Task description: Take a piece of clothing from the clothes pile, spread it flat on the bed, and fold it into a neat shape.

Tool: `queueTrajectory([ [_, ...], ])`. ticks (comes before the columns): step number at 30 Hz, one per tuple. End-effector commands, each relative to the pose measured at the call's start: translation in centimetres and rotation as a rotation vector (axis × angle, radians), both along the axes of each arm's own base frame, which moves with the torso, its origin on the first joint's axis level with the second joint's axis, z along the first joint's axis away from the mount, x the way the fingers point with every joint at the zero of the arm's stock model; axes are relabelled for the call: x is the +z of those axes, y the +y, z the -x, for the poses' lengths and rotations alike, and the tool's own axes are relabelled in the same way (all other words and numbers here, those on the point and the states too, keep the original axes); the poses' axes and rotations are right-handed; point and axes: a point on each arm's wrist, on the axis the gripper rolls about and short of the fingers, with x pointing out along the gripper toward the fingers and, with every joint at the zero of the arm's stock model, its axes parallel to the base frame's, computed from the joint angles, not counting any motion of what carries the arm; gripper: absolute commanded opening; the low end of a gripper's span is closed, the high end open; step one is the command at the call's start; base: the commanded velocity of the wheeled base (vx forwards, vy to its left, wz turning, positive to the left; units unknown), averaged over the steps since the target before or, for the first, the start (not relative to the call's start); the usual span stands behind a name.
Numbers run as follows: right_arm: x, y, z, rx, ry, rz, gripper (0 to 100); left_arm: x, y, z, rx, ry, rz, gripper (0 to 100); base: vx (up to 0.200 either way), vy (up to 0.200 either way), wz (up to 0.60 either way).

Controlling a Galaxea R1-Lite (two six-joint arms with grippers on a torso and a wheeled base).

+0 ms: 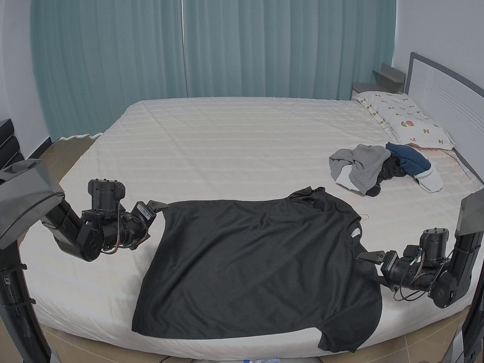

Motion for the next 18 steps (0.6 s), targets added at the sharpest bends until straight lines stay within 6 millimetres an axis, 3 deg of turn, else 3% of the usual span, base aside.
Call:
queueTrajectory([
  [1, -0.4, 0.1, -0.1, 0.000, -0.007, -0.002, 100, -3.6, 0.5, -5.5, 0.058, -0.019, -0.021, 100, 0.000, 0.000, 0.00],
  [3, -0.6, 0.1, -0.2, 0.000, -0.009, 0.000, 100, -3.8, 0.6, -7.0, 0.054, -0.047, -0.034, 100, 0.000, 0.000, 0.00],
  [5, -0.6, 0.1, -0.2, 0.000, -0.009, 0.000, 100, -3.8, 0.6, -7.0, 0.054, -0.047, -0.034, 100, 0.000, 0.000, 0.00],
  [8, -1.2, 0.0, -0.3, -0.007, -0.026, 0.003, 100, -5.9, 0.7, -11.7, 0.097, -0.125, -0.121, 100, 0.000, 0.000, 0.00],
  [10, -1.3, 0.1, -0.4, -0.007, -0.038, 0.003, 100, -6.4, 0.4, -12.6, 0.130, -0.133, -0.149, 100, 0.000, 0.000, 0.00],
  [18, -1.3, 0.1, -0.4, -0.004, -0.049, 0.002, 100, -7.2, 0.4, -12.8, 0.141, -0.102, -0.189, 100, 0.000, 0.000, 0.00],
])
